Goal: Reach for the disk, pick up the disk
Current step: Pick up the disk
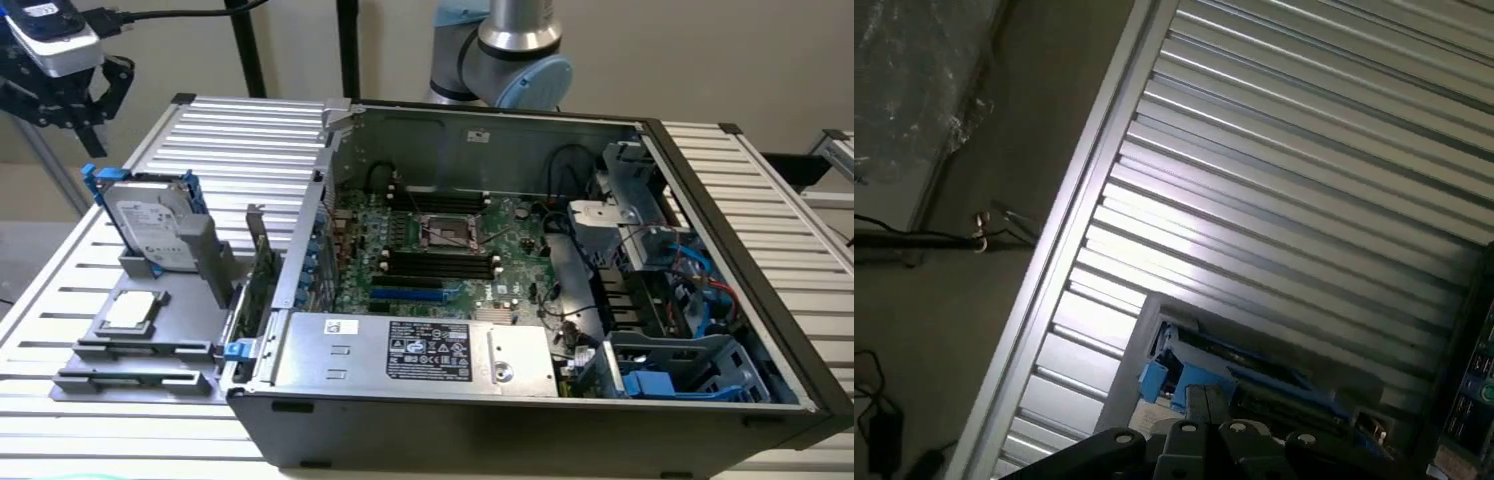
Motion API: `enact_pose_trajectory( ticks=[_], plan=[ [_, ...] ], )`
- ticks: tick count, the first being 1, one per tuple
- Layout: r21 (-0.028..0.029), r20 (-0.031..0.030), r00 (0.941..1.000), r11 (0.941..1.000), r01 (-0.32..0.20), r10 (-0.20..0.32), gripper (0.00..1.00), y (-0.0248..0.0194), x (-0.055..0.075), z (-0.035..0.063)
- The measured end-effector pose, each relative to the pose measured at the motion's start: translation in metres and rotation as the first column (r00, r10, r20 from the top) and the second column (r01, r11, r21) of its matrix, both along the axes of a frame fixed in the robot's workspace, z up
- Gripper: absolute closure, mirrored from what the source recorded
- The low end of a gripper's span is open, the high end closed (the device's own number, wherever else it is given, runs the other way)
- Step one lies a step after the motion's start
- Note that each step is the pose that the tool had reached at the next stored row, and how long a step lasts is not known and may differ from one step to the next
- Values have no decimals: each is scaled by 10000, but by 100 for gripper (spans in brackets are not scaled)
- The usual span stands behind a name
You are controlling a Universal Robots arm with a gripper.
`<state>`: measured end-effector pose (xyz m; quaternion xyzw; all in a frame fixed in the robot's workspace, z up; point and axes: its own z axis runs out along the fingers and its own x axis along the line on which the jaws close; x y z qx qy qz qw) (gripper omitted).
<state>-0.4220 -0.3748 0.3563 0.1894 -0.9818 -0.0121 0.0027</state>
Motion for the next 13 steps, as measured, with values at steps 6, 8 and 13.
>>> enact_pose_trajectory(
  ticks=[6, 8, 13],
  plan=[
    [0, 0, 9939, 9939, -1099, 1099, 89, 0, 0, 0],
    [1, 1, 9893, 9893, -1461, 1461, 89, 0, 0, 0],
    [1, 1, 9719, 9719, -2353, 2353, 89, 1, -1, 0]
  ],
)
